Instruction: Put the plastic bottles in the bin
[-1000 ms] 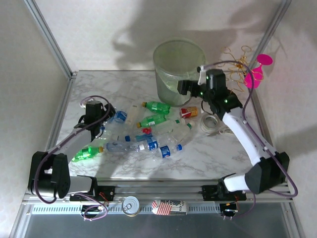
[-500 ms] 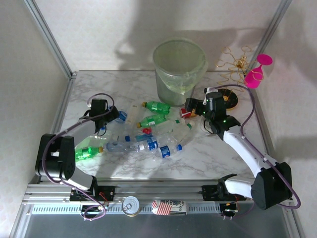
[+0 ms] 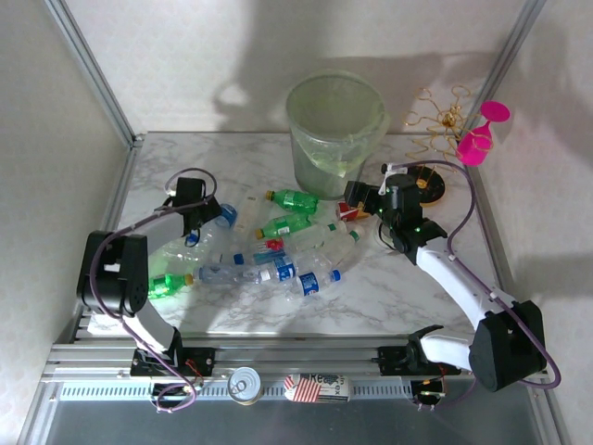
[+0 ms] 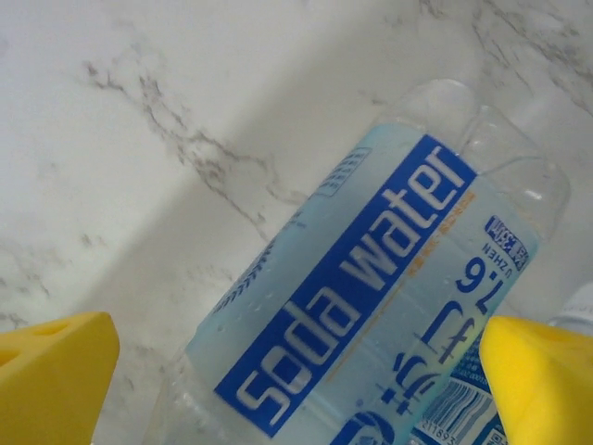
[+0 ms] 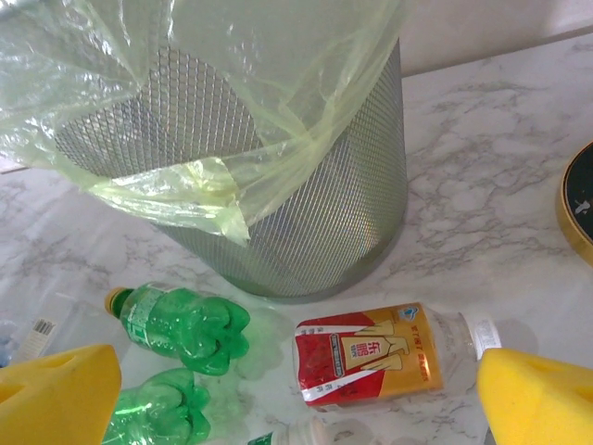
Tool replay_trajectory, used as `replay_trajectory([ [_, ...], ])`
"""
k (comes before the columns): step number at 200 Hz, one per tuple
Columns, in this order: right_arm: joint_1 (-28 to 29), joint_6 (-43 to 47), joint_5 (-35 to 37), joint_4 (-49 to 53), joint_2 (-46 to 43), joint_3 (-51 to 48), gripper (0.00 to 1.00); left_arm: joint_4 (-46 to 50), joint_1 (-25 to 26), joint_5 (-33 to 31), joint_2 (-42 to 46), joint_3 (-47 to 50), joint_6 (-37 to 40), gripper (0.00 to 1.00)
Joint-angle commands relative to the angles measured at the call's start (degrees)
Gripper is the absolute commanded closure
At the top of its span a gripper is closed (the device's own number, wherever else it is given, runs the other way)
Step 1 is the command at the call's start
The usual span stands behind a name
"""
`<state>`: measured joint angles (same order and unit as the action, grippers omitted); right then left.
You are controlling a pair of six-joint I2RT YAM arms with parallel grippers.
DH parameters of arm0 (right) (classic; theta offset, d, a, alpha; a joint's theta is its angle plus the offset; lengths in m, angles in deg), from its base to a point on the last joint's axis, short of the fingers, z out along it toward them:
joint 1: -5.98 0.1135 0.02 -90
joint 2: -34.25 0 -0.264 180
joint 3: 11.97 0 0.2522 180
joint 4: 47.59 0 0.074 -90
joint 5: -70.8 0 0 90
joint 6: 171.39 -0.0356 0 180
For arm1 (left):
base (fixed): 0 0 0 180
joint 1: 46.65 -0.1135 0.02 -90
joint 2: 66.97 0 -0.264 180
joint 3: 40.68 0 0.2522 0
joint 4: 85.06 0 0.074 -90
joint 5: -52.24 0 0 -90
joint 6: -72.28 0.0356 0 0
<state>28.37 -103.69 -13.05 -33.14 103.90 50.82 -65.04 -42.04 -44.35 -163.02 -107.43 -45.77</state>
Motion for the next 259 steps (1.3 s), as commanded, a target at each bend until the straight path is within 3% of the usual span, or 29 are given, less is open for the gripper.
replay_trajectory([
  [1, 0.1, -0.6, -0.7, -1.9, 0.4, -1.0, 0.01, 3.7, -0.5, -4.3, -3.1, -2.0, 0.6, 0.0],
  [50, 0.1, -0.2, -0.4, -1.8, -0.3, -0.9, 0.01, 3.4, -0.6, -4.2, -4.8, -3.1, 0.0, 0.01],
  [88, 0.1, -0.5, -0.6, -2.1, -0.4, -1.5, 0.01, 3.2, -0.6, -4.5, -5.2, -2.8, 1.0, 0.1],
  [145, 0.0, -1.2, -5.2, -4.6, -1.3, -3.4, 0.01, 0.3, -0.6, -3.5, -6.5, -2.6, 2.3, 0.33],
  [181, 0.0, -2.0, -9.8, -8.3, -1.8, -4.4, 0.01, -2.9, -0.6, -3.0, -5.2, -1.3, 2.9, 0.58],
  [199, 0.0, -1.8, -10.8, -9.6, -2.1, -4.9, 0.01, -4.5, -0.4, -2.2, -2.9, -0.5, 3.3, 0.65],
  [259, 0.0, -1.6, -12.6, -11.2, -1.0, -5.4, 0.01, -8.1, 0.6, 4.5, 12.4, -0.2, 3.2, 0.74],
])
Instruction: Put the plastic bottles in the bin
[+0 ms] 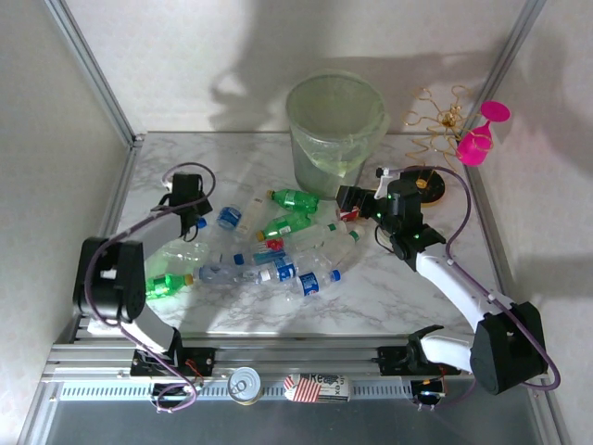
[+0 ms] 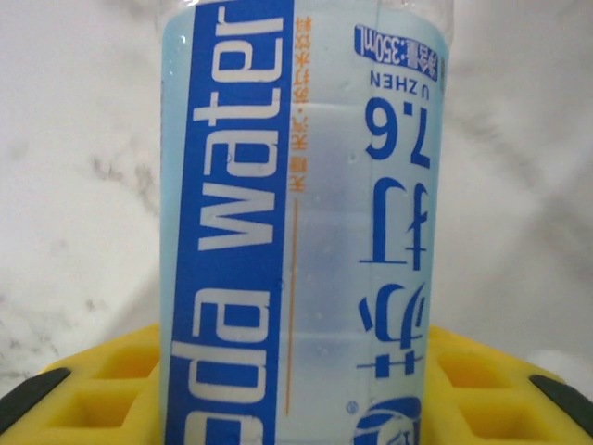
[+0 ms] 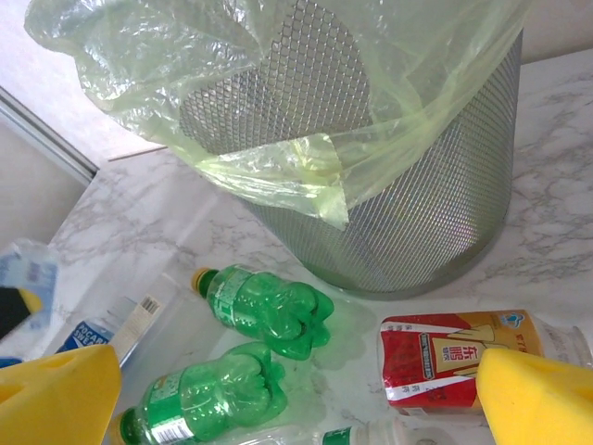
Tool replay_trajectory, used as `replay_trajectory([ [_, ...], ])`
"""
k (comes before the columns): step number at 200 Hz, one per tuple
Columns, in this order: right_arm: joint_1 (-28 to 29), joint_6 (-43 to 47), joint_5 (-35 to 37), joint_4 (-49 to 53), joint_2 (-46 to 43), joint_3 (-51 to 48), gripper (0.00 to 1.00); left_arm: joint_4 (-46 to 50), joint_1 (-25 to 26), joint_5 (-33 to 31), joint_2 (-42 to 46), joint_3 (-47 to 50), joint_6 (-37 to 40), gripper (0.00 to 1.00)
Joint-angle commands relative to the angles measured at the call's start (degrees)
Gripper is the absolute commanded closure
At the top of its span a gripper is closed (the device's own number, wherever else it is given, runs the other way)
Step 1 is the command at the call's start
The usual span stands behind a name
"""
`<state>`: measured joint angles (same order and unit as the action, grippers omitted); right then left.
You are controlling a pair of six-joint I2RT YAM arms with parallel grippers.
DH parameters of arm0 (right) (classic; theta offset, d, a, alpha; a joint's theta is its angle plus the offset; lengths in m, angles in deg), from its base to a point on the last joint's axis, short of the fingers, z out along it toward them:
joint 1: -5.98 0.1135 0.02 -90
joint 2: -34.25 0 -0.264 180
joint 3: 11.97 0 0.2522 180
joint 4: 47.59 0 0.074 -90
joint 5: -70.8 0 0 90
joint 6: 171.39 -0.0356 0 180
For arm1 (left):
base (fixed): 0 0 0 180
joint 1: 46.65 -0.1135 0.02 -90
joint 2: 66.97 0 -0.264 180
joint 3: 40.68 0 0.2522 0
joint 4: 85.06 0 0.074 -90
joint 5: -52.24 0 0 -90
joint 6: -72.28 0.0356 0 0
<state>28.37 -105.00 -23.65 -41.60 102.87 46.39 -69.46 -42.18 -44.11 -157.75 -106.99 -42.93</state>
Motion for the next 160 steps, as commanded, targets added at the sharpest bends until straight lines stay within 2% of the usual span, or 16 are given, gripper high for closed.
replay_trajectory([
  [1, 0.0, -0.4, -2.0, -2.9, 0.0, -0.9, 0.01, -3.7, 0.7, 4.5, 7.4, -0.7, 0.3, 0.75],
  [35, 0.0, -0.4, -4.2, -4.0, 1.2, -0.8, 0.01, -7.6, 3.7, 11.2, 14.9, -4.1, -0.8, 0.76],
  [74, 0.1, -0.6, -5.6, -5.0, 1.5, -1.6, 0.01, -11.2, 11.8, 13.5, 16.2, -13.5, -0.1, 0.77],
  [106, 0.0, -0.5, -6.1, -5.0, 0.3, -2.9, 0.01, -14.0, 18.4, 15.4, 10.8, -23.2, -0.2, 0.76],
  [160, 0.0, -1.4, -5.1, -4.4, -3.9, -5.9, 0.01, -13.3, 26.6, 17.9, -5.6, -43.8, 1.2, 0.75],
])
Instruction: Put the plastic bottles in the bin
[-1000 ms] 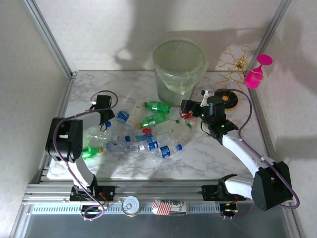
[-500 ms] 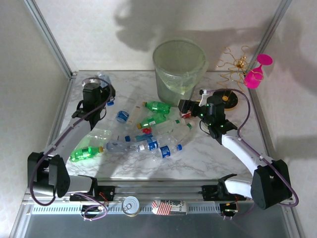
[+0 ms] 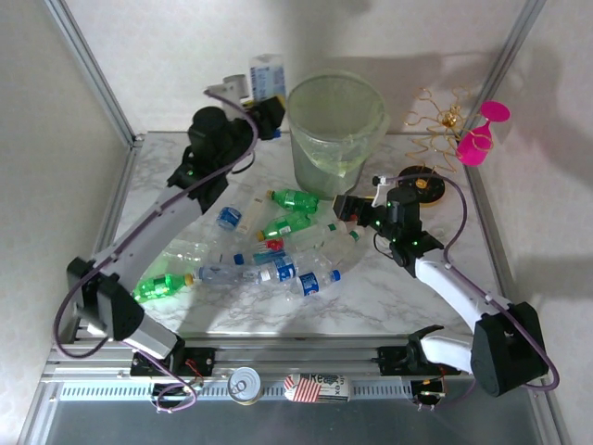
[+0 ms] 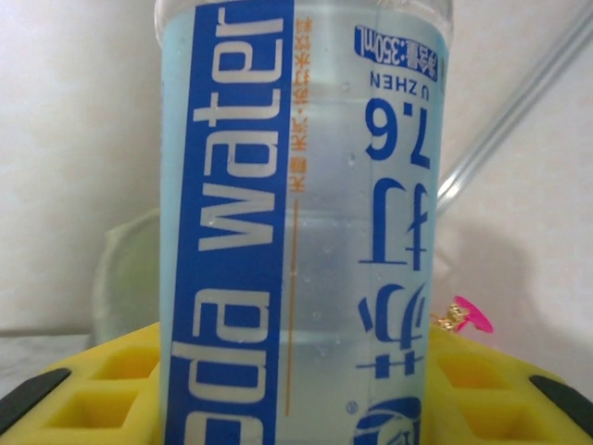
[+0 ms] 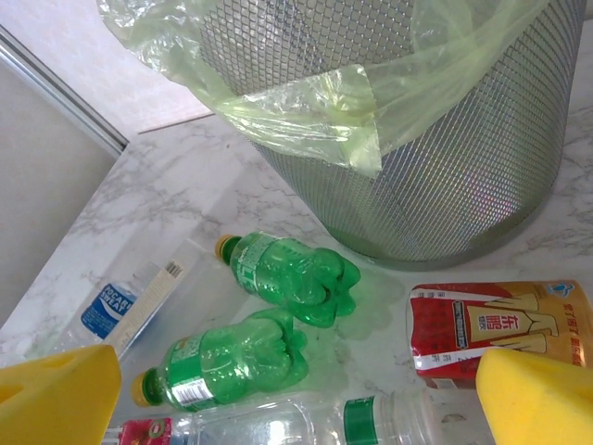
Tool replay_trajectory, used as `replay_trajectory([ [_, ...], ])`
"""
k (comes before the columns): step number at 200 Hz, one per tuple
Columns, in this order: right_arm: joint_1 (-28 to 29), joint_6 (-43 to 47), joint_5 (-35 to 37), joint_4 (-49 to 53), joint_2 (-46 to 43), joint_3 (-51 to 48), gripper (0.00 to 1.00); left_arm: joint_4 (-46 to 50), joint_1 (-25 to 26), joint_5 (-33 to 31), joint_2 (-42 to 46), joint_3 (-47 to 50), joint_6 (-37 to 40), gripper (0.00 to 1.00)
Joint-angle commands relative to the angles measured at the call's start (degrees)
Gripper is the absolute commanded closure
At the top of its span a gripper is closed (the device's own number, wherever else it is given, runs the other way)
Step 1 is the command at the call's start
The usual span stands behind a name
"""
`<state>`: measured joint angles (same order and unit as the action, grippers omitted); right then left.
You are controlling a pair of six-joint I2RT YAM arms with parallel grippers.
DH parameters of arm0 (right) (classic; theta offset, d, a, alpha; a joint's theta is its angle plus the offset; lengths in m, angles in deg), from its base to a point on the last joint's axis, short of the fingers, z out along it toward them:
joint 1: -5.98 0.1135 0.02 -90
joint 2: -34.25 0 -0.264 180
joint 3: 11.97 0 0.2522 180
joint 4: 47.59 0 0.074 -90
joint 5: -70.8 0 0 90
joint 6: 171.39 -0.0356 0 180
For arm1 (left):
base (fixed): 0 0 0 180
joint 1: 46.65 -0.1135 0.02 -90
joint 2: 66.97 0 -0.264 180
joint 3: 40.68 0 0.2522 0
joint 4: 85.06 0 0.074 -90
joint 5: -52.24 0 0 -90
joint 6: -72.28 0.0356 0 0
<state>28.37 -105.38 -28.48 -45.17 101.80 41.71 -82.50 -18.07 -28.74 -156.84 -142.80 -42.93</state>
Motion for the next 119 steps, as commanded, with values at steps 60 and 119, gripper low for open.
replay_trajectory([
  [60, 0.0, -4.4, 1.8, -3.5, -7.8, -5.1, 0.01, 6.5, 5.8, 3.8, -30.4, -35.9, -0.6, 0.75],
  [119, 0.0, -6.5, 1.3, -6.1, -9.4, -7.0, 0.01, 14.0, 6.4, -1.2, -44.7, -52.4, -0.3, 0.74],
])
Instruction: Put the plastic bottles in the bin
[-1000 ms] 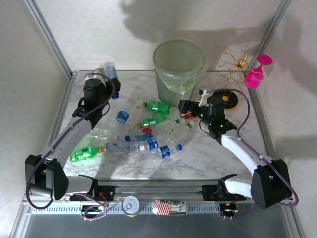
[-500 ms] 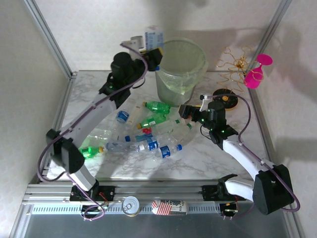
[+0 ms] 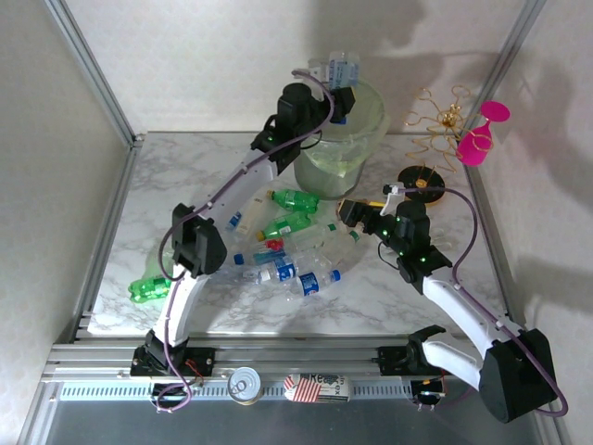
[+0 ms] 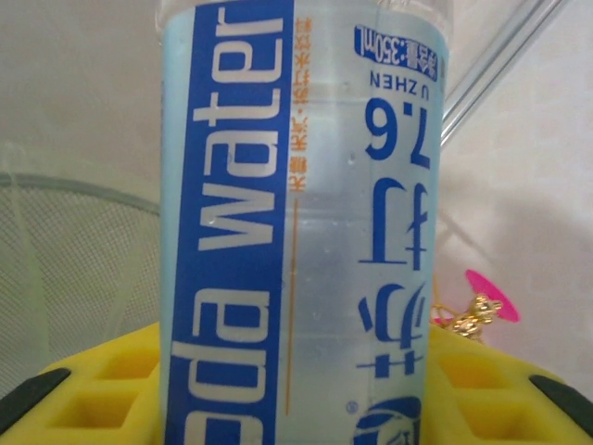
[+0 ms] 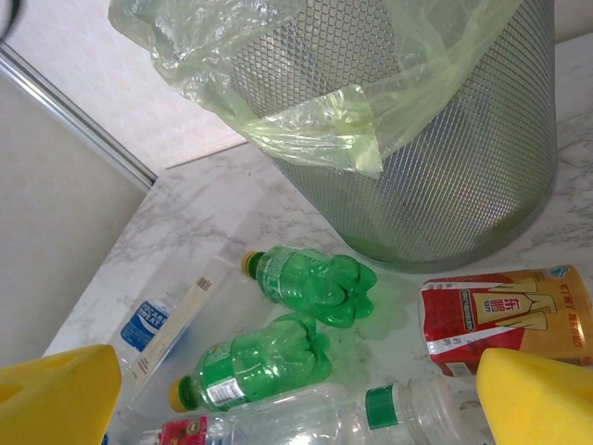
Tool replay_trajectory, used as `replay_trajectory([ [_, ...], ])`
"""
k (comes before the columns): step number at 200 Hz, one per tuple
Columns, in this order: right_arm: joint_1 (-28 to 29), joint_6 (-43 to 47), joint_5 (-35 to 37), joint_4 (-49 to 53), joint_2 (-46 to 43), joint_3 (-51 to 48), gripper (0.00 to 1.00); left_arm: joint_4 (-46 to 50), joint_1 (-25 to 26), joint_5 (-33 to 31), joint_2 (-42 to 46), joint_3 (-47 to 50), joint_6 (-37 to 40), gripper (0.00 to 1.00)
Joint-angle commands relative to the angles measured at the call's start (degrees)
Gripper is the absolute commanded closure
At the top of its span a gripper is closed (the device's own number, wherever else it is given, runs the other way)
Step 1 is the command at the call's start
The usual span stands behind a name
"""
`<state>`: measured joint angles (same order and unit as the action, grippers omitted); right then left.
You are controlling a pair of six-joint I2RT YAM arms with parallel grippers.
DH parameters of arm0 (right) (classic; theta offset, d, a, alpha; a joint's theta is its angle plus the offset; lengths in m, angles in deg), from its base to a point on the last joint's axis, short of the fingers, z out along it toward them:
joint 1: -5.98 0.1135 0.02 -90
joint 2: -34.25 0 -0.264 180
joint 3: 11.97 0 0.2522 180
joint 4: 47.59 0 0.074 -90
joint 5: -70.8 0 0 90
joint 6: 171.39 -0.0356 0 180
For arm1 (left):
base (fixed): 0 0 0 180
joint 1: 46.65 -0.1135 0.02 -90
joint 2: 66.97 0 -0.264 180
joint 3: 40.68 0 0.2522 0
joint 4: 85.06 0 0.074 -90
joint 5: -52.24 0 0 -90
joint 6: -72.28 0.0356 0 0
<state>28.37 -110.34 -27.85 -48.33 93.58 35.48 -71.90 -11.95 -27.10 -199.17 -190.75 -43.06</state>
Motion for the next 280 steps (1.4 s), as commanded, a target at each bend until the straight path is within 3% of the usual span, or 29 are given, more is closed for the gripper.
replay_trajectory([
  [1, 0.0, -1.6, 0.7, -3.0, -1.3, -0.8, 0.01, 3.5, 0.3, -2.9, -2.4, -4.4, -0.2, 0.74],
  [25, 0.0, -1.7, 1.2, -3.1, -1.9, -1.0, 0.01, 3.9, 0.3, -3.5, -3.4, -4.5, -0.8, 0.68],
  [37, 0.0, -1.5, 1.8, -2.3, -2.1, -0.8, 0.01, 4.0, 0.4, -3.4, -3.3, -4.4, -0.9, 0.5],
  [55, 0.0, -1.1, 2.4, -1.5, -2.3, -0.7, 0.01, 4.1, 0.5, -3.4, -2.6, -4.5, -0.4, 0.34],
  [88, 0.0, -0.6, 2.9, -0.6, -2.0, -0.3, 0.01, 4.0, 0.9, -2.7, 0.5, -4.4, 0.9, 0.27],
  [118, 0.0, -1.3, 4.1, 1.6, -0.4, 0.6, 0.01, 4.9, 1.7, -2.1, 5.2, -3.6, 2.8, 0.15],
  [141, 0.0, -3.2, 5.0, 2.6, 1.5, 0.7, 0.01, 3.9, 2.6, -1.9, 11.2, 1.4, 5.0, 0.09],
  [164, 0.0, -5.4, 4.5, 2.9, 4.1, 0.6, 0.01, -1.1, 3.4, -1.4, 20.5, 14.6, 6.7, 0.01],
  [181, 0.0, -7.4, 4.0, 3.4, 6.5, 0.9, 0.01, -6.1, 3.8, -2.6, 28.2, 26.3, 7.6, 0.0],
  [219, 0.2, -10.7, 3.6, 10.3, 10.6, 2.9, 0.01, -17.8, 3.7, -11.5, 45.5, 53.8, 7.6, 0.0],
  [254, 3.1, -16.4, 4.6, 13.7, 11.0, 0.4, 0.01, -28.7, 3.8, -18.4, 57.2, 75.4, 2.1, 0.0],
  [280, 6.4, -19.7, 5.9, 15.0, 12.0, 0.3, 0.01, -31.6, 3.8, -23.4, 62.0, 87.7, -3.4, 0.0],
])
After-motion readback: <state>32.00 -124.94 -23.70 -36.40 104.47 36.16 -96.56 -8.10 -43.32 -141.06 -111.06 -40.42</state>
